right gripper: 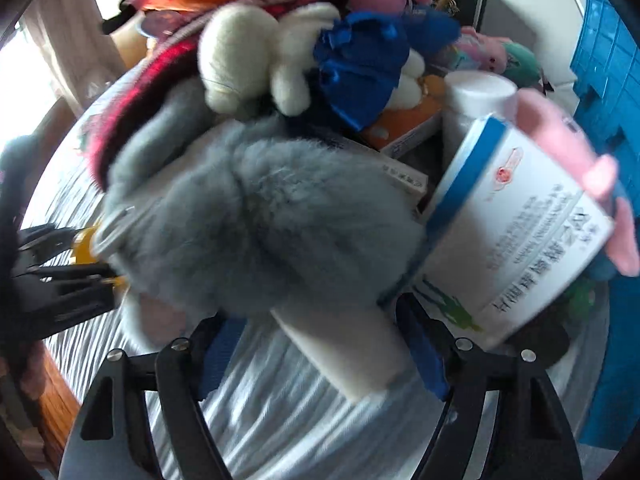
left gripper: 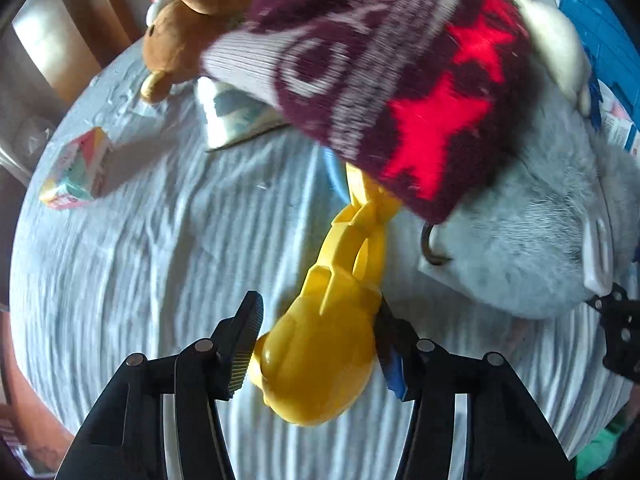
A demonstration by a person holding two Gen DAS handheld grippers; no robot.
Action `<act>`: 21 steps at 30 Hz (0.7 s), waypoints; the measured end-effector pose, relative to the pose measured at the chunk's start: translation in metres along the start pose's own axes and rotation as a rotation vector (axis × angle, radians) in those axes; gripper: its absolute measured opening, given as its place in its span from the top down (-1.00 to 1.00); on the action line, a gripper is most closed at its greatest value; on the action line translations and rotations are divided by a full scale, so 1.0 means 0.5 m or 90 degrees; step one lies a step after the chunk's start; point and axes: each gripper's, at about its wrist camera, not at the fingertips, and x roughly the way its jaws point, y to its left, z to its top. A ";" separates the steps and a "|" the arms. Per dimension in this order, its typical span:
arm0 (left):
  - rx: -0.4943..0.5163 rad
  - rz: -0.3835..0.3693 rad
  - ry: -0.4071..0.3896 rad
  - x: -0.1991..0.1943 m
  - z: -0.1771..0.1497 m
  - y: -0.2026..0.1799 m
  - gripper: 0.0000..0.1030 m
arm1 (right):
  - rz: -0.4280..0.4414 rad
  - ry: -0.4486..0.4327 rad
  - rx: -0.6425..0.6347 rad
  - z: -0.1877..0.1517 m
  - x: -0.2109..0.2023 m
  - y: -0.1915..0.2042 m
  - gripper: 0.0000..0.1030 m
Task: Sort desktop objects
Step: 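Grasp the white paper roll with the right tool while the left tool grasps a grey fluffy plush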
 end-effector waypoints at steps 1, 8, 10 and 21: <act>0.003 0.011 -0.003 -0.004 0.001 0.005 -0.03 | 0.002 0.007 0.005 0.001 0.004 0.003 -0.47; 0.035 -0.036 -0.028 -0.080 -0.003 -0.009 -0.17 | 0.030 0.031 0.045 -0.037 -0.005 0.006 0.02; 0.049 -0.063 -0.049 -0.112 -0.003 -0.033 -0.37 | 0.030 0.035 0.058 -0.047 -0.010 -0.003 0.02; 0.103 -0.094 -0.025 -0.050 -0.002 -0.158 -0.58 | -0.008 0.051 0.118 -0.102 -0.041 -0.082 0.03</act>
